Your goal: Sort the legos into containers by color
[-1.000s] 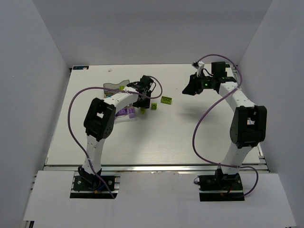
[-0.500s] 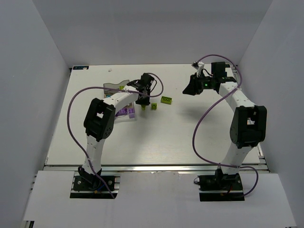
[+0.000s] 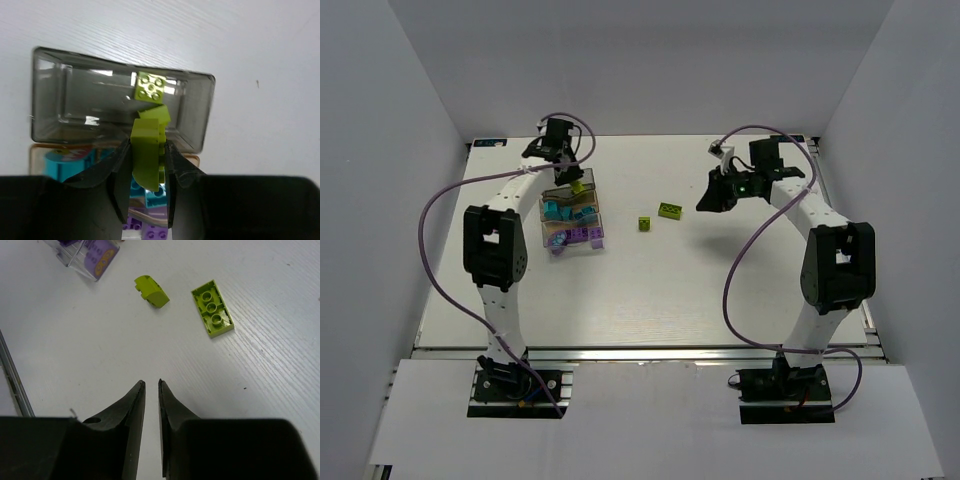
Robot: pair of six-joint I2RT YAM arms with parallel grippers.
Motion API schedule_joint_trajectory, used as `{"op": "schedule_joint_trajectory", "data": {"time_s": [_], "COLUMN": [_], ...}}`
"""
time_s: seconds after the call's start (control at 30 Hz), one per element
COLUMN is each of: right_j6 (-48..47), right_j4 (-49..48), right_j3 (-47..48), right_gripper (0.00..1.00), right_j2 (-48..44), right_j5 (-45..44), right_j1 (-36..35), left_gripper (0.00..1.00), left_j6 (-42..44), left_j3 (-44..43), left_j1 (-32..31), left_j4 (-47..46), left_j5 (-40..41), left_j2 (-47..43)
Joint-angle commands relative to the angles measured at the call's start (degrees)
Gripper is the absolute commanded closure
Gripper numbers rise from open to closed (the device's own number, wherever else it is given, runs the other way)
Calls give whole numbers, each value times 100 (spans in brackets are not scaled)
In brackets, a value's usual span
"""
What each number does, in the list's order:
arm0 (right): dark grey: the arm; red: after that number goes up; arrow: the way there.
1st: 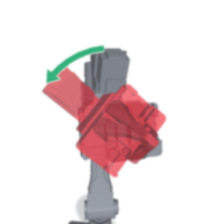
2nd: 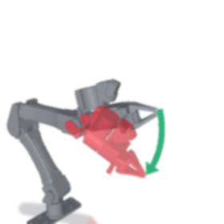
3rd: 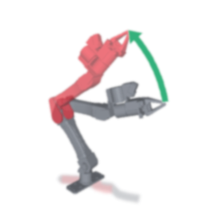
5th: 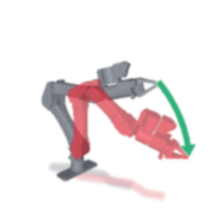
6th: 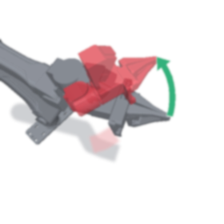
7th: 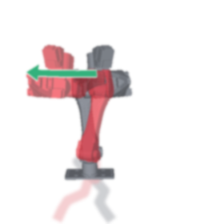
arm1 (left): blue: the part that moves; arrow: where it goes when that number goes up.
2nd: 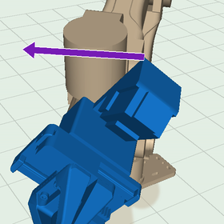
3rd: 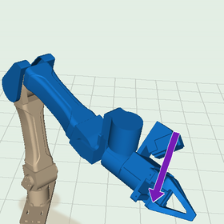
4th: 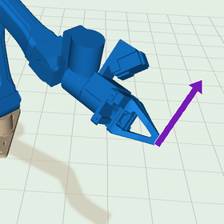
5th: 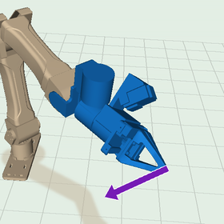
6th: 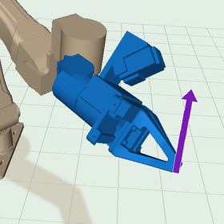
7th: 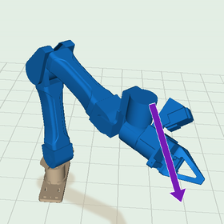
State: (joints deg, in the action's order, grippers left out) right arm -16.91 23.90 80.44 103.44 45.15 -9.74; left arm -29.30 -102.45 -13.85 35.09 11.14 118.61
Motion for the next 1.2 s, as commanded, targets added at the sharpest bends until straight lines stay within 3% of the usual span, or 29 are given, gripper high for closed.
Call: {"op": "schedule_joint_trajectory", "data": {"time_s": [0.0, 0.13, 0.23, 0.33, 0.4, 0.5, 0.57, 0.63, 0.8, 1.0, 1.17], "right_j6": [-102, -137, -243, -400, -462, -594, -743, -857, -1419, -1412, -1192], "right_j4": [-8, -8, 36, 184, 238, 299, 422, 510, 695, 957, 985], "right_j3": [-55, -90, -64, 67, 164, 278, 419, 507, 797, 1456, 1685], "right_gripper": [78, 76, 70, 64, 60, 55, 50, 41, 26, 27, 33], "right_j2": [-298, -280, -237, -149, -87, 44, 176, 264, 502, 950, 1178], "right_j5": [12, 3, -32, -137, -173, -269, -374, -497, -963, -1438, -1562], "right_j1": [-63, -125, -204, -327, -397, -468, -520, -573, -696, -758, -802], "left_gripper": [100, 99, 93, 74, 55, 44, 42, 36, 35, 42, 44], "left_j6": [-147, -102, -59, -41, -41, -41, -23, -23, 3, 170, 12], "left_j3": [-336, -661, -898, -1039, -996, -934, -917, -917, -978, 29, 1041], "left_j1": [48, 189, 242, 268, 268, 277, 268, 286, 286, -47, -689], "left_j4": [-64, 15, 77, 182, 200, 191, 200, 191, 182, -370, -634], "left_j5": [-200, -200, -182, -208, -191, -164, -164, -173, -497, -1692, -2106], "left_j2": [-49, 241, 452, 610, 620, 576, 541, 506, 217, -680, -1452]}}
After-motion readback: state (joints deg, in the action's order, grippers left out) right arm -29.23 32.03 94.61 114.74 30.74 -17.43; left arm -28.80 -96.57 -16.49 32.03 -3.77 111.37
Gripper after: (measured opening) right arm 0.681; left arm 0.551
